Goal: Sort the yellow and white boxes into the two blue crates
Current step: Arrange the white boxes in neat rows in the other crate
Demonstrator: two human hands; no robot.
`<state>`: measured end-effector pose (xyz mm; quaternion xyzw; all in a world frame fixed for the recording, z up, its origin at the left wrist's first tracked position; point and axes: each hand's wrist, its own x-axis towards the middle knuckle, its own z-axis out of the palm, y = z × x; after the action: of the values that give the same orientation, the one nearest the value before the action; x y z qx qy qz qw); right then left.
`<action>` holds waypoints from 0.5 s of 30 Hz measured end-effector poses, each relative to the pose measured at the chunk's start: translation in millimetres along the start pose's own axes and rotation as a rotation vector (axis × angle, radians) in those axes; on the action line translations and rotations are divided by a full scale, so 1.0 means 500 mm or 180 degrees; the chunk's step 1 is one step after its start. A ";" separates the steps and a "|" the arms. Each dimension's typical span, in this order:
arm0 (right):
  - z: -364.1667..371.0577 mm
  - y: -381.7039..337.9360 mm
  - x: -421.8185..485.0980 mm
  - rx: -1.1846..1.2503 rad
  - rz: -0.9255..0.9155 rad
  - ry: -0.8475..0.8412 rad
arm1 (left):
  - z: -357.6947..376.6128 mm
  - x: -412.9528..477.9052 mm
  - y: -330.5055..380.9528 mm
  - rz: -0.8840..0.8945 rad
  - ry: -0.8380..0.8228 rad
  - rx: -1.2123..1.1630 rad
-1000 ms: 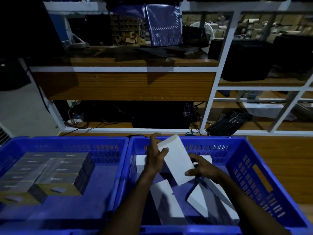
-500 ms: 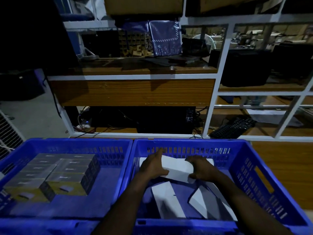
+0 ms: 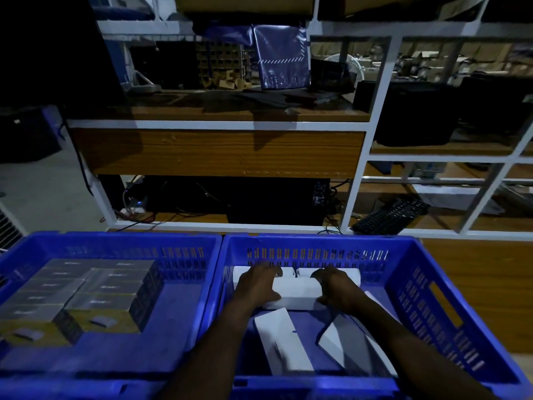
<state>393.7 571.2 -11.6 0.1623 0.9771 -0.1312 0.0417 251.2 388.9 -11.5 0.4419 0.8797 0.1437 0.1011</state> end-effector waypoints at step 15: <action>0.018 0.019 -0.001 0.0558 0.1133 0.0049 | 0.022 -0.004 0.029 -0.0014 -0.0823 0.0404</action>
<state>397.7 577.2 -22.5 0.3366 0.9181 -0.2050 0.0424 266.9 397.4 -16.8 0.4603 0.8676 0.0294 0.1857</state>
